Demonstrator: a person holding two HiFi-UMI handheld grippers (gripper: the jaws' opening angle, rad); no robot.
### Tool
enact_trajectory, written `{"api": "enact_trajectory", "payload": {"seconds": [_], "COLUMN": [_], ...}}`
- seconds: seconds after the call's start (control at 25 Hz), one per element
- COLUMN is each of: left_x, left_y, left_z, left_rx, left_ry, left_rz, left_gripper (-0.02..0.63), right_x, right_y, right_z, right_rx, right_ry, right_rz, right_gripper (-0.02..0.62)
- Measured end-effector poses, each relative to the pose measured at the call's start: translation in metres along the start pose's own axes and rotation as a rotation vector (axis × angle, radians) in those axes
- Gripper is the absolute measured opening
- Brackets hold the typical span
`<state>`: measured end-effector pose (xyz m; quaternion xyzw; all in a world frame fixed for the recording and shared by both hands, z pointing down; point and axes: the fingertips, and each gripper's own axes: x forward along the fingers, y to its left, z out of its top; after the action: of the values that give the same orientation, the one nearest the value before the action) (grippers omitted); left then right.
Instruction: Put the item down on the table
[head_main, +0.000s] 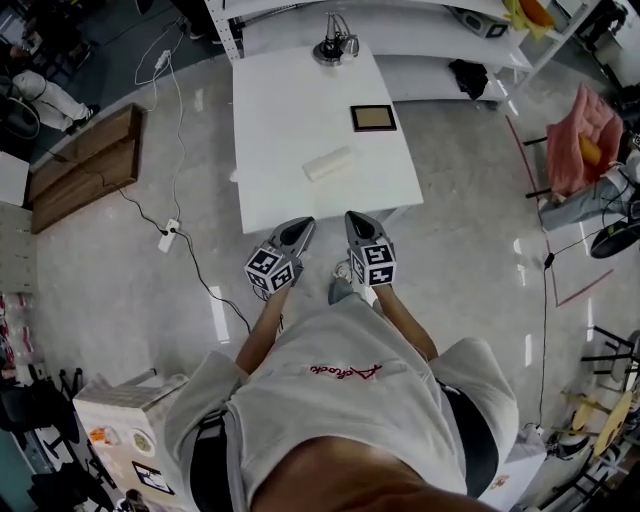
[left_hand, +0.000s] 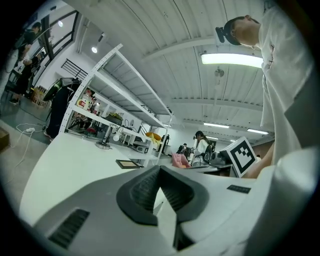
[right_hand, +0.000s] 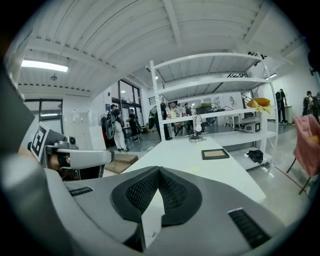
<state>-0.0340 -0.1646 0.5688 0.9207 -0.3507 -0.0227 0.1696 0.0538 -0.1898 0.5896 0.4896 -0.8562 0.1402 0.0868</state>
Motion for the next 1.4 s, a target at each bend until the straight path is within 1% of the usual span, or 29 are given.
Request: {"api": "enact_trajectory", "payload": {"seconds": [0.16,0.28,0.56,0.8,1.0,1.4], "left_x": [-0.035,-0.058,-0.096,-0.114,-0.125,-0.126], "left_y": [-0.013,-0.022,-0.044,-0.076,-0.093,-0.108], "left_z": [-0.012,-0.019,-0.025,-0.037,-0.045,-0.051], "left_rx": [-0.027,-0.017,0.002,0.006,0.007,0.020], "left_ry": [-0.021,-0.014,-0.035,-0.035,-0.035,-0.024], "left_rz": [0.017,0.025,0.046,0.045,0.039,0.024], "left_gripper": [0.013,0.012,0.012,0.014,0.012,0.013], "right_x": [-0.022,-0.039,-0.075,-0.106,-0.123,-0.136], "right_y": [0.023,0.039,0.066,0.078,0.087,0.088], "right_z": [-0.010,-0.018,-0.030,-0.039,-0.042,-0.048], "right_rx": [0.002,0.012,0.002,0.000,-0.007,-0.018], "right_ry": [0.002,-0.004,-0.014,-0.023,-0.032,-0.025], "right_rz": [-0.009,-0.015,-0.019,-0.018,-0.022,-0.032], "right_gripper": [0.000,0.000,-0.002,-0.002,-0.002,-0.002]}}
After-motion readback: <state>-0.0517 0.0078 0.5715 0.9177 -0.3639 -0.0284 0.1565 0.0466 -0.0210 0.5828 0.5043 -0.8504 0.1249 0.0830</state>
